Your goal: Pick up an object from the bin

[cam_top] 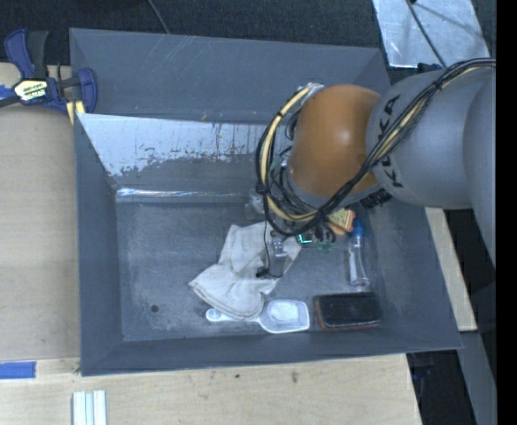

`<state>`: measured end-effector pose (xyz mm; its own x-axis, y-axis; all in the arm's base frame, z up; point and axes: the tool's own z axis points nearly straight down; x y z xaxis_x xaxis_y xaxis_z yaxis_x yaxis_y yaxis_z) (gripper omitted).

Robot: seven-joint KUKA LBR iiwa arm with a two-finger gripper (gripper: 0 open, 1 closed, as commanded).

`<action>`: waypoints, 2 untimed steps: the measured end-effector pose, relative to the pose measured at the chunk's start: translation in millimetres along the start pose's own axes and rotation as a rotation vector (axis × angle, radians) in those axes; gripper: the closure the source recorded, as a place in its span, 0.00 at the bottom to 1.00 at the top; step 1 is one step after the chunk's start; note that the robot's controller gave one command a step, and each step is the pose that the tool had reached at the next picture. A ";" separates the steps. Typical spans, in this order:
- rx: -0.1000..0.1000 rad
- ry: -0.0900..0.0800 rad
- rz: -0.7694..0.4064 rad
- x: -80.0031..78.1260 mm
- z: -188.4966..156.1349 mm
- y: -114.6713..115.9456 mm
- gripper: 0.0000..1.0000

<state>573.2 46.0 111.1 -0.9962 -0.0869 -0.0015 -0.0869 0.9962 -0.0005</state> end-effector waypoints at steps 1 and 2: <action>0.000 0.001 -0.013 -3.5 14.1 2.4 0.00; 0.000 0.000 0.056 -11.5 34.6 5.4 1.00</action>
Offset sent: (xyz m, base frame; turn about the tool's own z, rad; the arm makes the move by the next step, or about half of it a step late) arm 0.0099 0.0076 -0.0362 0.0559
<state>584.3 52.4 76.5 -0.9995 -0.0311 -0.0018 -0.0311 0.9995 -0.0007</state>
